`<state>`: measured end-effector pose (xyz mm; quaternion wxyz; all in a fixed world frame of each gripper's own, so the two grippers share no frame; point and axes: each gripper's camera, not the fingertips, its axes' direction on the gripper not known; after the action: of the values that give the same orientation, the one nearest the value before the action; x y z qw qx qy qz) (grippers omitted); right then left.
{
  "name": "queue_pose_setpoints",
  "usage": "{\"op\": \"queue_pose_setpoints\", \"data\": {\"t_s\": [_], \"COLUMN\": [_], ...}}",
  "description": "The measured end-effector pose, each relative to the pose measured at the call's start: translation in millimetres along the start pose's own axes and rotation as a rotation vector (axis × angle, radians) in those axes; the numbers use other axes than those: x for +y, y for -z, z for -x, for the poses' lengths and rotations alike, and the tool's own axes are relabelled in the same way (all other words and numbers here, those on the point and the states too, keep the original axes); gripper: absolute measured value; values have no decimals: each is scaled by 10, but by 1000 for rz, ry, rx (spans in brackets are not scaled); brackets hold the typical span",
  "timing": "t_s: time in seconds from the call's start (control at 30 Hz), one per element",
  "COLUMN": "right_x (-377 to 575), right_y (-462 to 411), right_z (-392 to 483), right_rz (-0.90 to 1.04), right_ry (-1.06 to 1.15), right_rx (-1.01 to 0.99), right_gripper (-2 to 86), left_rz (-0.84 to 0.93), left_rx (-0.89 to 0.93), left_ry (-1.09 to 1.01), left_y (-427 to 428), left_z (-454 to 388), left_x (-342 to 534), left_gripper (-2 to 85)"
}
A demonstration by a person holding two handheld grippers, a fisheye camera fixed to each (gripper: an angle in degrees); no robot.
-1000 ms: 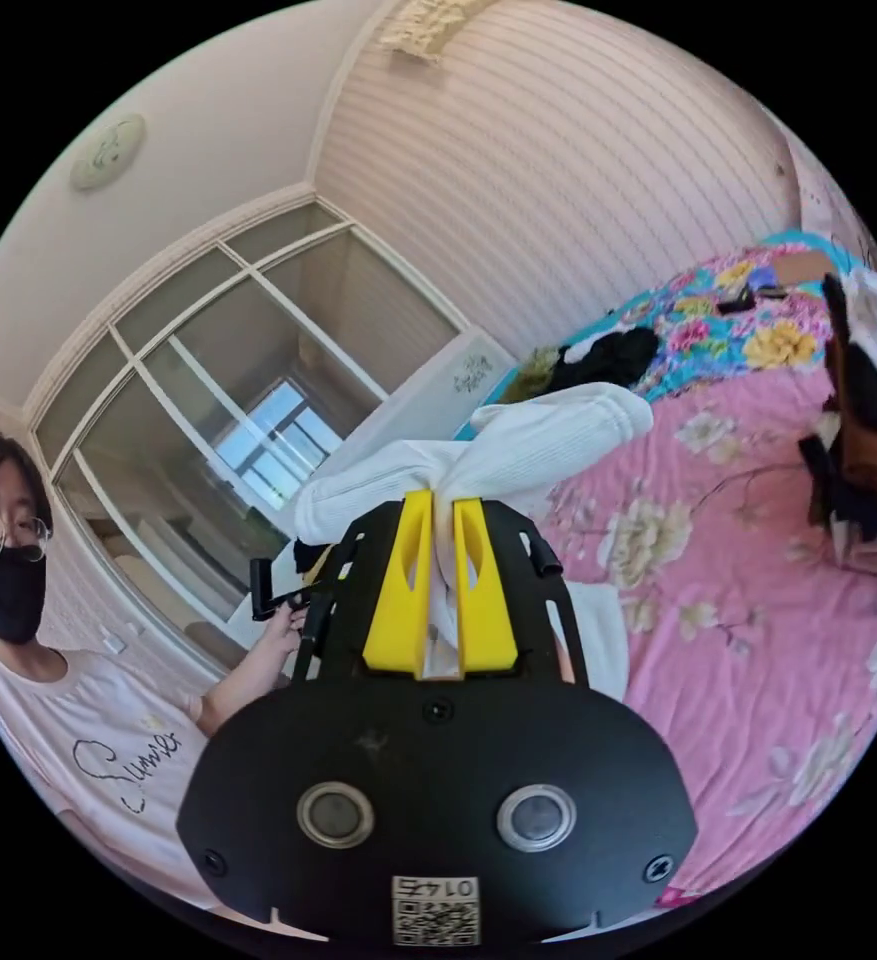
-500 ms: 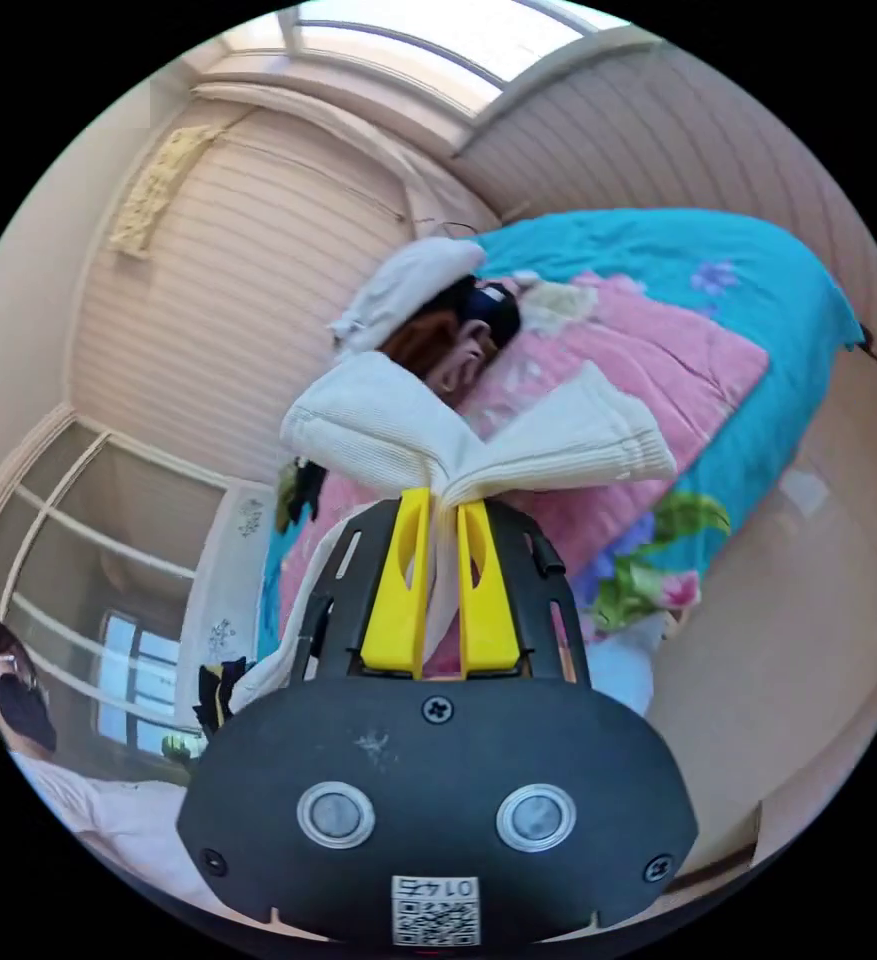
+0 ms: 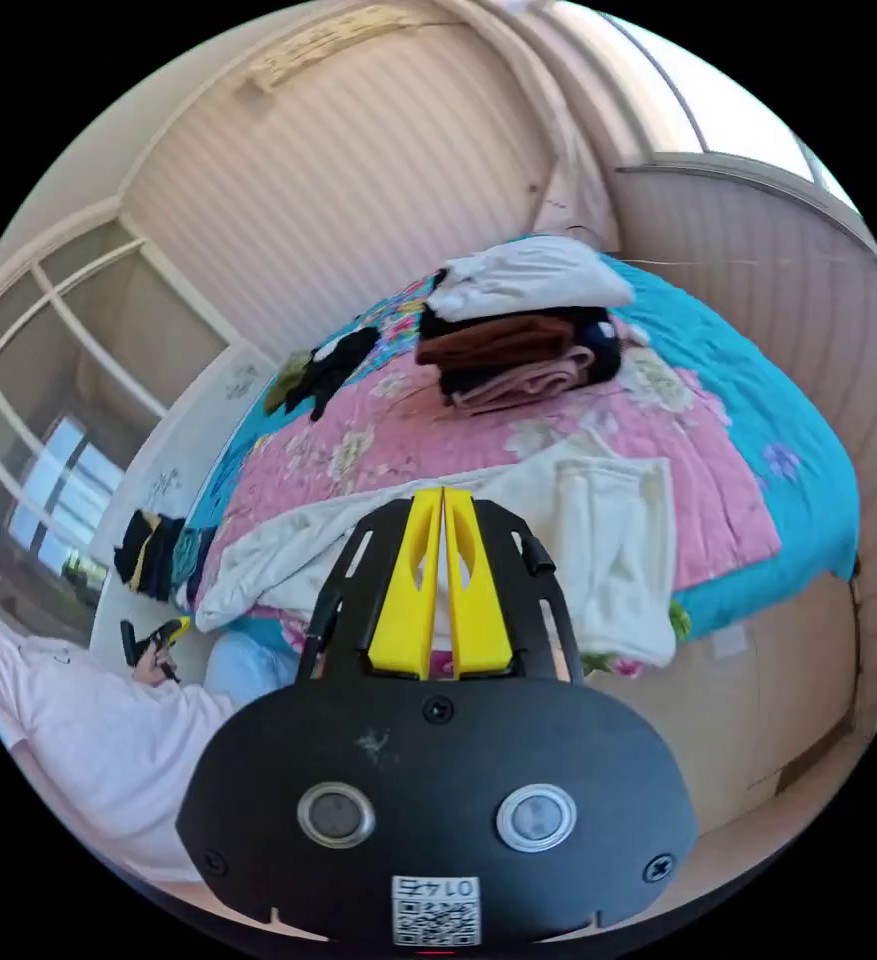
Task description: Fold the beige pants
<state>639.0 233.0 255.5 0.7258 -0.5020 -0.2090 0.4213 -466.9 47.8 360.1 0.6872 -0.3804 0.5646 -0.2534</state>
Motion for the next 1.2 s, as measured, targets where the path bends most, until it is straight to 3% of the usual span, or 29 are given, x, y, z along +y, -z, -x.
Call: {"op": "queue_pose_setpoints", "data": {"t_s": [0.07,0.13,0.23,0.33,0.53,0.63,0.83,0.97,1.07,1.2], "right_x": [-205,-305,-87,190,537,789,1007,730,241,-359], "right_y": [-564,-1486,-2591,-3453,-4647,-5168,-5068,-4543,-3995,-3130], "right_z": [515,1343,2487,3524,4780,4915,4898,4851,4889,5329], "right_rz": [110,284,367,457,563,681,719,674,607,365], "right_ry": [170,393,676,866,999,1025,1062,981,901,1021], "right_rx": [-75,-24,40,-28,-129,-84,-73,-227,-311,-299], "right_gripper": [26,52,77,95,167,173,57,43,28,19], "left_rz": [-1,32,136,146,70,70,53,8,-82,-263], "left_rx": [14,78,39,18,102,107,174,174,191,215], "left_ry": [-28,-58,-68,-52,-105,-122,-176,-316,-427,-504], "left_y": [-26,-184,-460,-569,-504,-483,-327,-103,200,792], "left_z": [-127,-258,-327,-317,-347,-331,-325,-500,-665,-672], "left_x": [89,167,177,140,155,229,442,475,423,270], "left_gripper": [92,117,129,112,12,-1,-8,-9,-10,-10]}}
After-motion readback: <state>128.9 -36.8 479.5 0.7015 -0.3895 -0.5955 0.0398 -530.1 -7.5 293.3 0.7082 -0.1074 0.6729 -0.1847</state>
